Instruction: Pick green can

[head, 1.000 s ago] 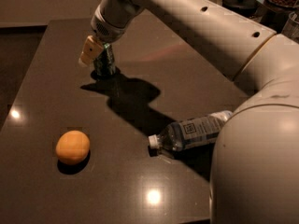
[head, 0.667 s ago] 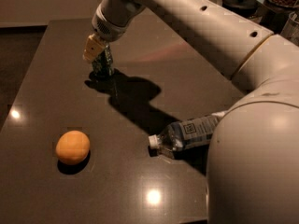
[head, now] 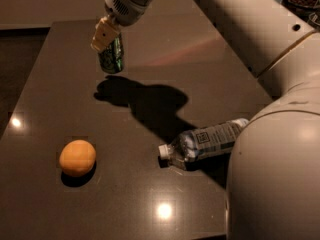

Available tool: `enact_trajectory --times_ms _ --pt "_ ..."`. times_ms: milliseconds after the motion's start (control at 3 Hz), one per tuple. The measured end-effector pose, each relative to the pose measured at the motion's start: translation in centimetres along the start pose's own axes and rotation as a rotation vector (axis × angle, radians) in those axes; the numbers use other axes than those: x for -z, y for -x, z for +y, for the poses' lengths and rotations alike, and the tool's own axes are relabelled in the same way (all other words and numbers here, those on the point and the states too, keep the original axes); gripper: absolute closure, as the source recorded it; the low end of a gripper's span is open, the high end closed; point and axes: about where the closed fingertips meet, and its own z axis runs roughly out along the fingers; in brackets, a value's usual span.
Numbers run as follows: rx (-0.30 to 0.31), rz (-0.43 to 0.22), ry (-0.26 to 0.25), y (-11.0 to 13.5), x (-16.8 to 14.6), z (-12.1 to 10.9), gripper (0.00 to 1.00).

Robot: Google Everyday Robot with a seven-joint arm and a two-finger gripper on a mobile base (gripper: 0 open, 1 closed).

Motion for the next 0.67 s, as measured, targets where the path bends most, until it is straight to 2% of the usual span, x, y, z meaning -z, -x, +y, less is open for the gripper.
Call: enact_trajectory --times_ms 333,667 --pt "0.044 -0.019 0.033 0.65 3.02 1.39 1.0" --pt "0.055 -0.022 0.043 0.8 3.68 1.78 1.0"
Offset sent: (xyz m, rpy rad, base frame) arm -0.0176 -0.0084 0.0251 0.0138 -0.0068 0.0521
